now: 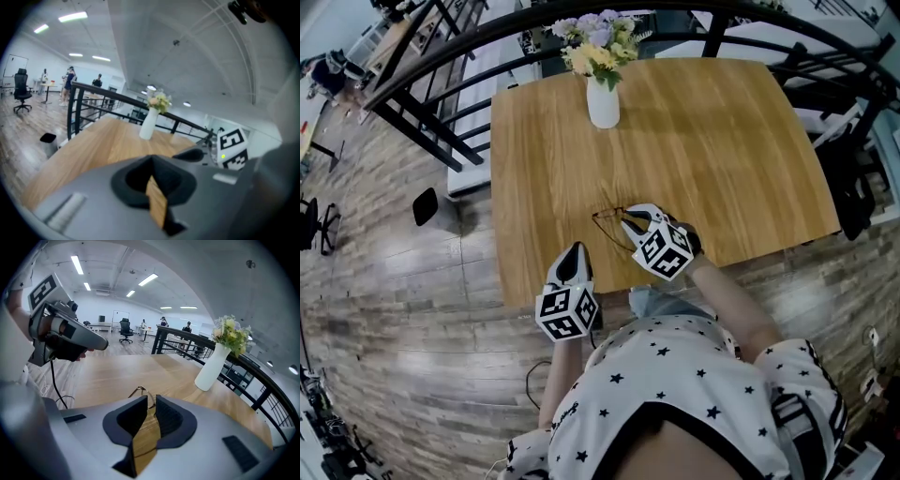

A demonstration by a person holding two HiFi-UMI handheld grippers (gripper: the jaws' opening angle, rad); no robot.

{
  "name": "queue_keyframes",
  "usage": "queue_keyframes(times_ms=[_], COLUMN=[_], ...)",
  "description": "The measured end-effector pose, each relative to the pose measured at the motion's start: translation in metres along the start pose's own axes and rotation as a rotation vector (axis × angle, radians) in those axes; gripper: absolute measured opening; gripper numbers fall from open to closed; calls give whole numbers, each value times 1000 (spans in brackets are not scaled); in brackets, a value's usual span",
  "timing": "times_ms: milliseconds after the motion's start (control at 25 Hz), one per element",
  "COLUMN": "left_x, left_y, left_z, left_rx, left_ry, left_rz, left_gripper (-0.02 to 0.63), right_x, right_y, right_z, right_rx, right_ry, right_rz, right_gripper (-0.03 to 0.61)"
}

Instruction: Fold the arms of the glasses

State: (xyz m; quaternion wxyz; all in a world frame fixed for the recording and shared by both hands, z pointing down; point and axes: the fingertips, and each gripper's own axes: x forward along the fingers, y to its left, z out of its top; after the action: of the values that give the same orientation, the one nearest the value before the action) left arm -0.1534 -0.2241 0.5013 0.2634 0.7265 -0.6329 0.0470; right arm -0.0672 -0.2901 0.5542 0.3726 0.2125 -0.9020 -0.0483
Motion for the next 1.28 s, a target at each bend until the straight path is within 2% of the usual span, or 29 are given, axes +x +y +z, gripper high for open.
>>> queue_keyframes(times_ms=[160,280,720,1000,1280], left_x=[10,17,34,37,38], left_y=[7,14,22,22,23], left_z=[9,15,20,22,21], left_rx=[-12,-27,-61,-64,-62], left_ry=[-9,-18,-29,-33,-28], left_rz=[26,49,93,111,111], left_gripper=[6,6,6,6,6], right_x=[22,37,71,78,79], right_y=[-4,-4,-6,-4,-8], right_z=[-2,-6,-28,-34,-32], right_rx=[-94,-176,-340,-403,-416], right_ry=[52,100,221,264,273], right_rz=[63,122,277,349,354], right_gripper=[27,92,87,49,34])
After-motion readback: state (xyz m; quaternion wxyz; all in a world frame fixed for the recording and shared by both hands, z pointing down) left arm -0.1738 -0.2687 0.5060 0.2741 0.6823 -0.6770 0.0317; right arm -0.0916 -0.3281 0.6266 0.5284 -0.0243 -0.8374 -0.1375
